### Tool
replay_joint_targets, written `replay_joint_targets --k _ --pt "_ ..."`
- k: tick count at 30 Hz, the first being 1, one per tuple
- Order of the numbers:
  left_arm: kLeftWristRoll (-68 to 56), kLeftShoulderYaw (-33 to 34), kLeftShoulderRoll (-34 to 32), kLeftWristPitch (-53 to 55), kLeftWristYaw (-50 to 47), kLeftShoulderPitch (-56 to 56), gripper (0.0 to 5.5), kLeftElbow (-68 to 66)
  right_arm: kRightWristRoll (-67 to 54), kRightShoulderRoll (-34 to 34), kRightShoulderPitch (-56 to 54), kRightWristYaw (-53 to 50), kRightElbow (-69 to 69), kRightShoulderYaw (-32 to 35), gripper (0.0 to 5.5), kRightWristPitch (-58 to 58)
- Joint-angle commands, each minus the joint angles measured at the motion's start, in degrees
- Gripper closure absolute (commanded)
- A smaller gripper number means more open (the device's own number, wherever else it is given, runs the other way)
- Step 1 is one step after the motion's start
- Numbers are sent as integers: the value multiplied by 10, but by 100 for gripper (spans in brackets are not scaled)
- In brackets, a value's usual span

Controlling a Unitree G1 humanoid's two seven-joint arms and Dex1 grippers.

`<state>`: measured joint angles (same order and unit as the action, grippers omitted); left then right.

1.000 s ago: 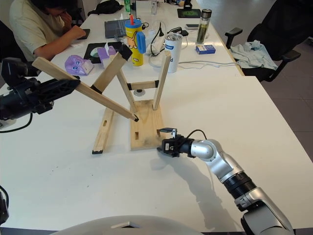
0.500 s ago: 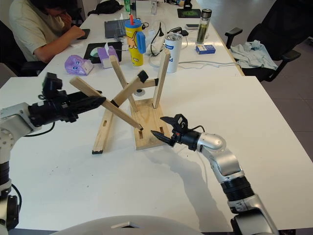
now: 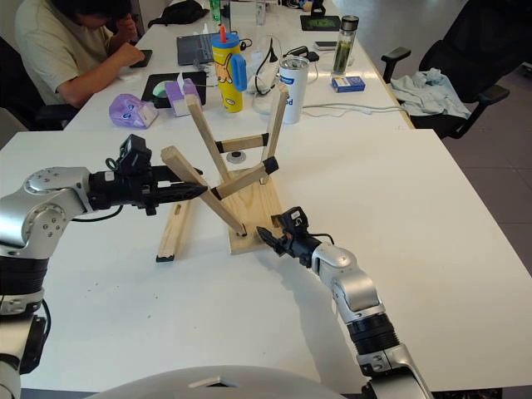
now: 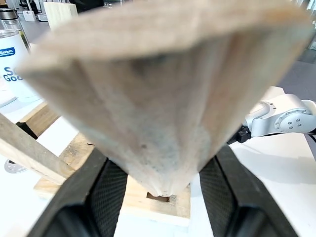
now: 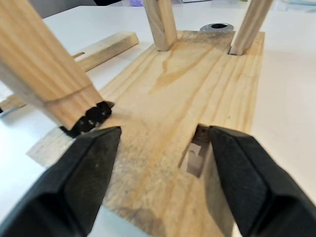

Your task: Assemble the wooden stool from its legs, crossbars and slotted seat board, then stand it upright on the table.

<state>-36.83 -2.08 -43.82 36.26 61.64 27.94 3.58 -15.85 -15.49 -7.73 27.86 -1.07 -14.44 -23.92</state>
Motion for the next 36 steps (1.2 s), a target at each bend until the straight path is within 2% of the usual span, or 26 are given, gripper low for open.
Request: replay_joint_targets --k 1,8,13,21,36 --pt "19 1 -38 19 21 13 346 1 17 -10 27 17 15 -23 222 -40" --pt "30 6 -62 32 47 36 346 -6 32 -11 38 20 24 -24 222 -42" --pt "60 -26 -45 18 53 36 346 3 33 -7 36 23 22 -29 222 -50" --pt "9 17 -8 60 29 66 346 27 39 -8 27 31 33 -29 222 -51" --pt "51 -11 -38 55 68 56 346 11 40 -4 35 30 32 -31 222 -54"
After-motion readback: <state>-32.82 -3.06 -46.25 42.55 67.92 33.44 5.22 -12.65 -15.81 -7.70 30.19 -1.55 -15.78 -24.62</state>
